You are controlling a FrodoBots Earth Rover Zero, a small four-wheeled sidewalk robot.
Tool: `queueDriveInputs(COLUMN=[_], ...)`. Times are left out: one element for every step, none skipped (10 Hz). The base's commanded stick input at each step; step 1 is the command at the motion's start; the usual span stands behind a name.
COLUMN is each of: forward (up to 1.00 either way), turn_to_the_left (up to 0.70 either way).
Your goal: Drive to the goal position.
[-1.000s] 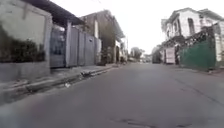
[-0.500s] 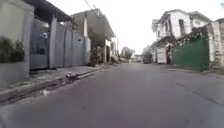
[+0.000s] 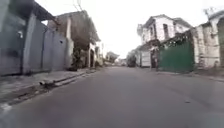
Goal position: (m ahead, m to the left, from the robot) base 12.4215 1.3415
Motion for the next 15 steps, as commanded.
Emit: queueDriveInputs(forward=[1.00,1.00,1.00,1.00,1.00,1.00,1.00,1.00,1.00,1.00,1.00,1.00,1.00,1.00,1.00], turn_to_the_left=[0.10,0.10,0.10,0.10,0.10,0.10,0.10,0.10,0.40,0.42,0.31,0.20,0.09,-0.03,-0.16])
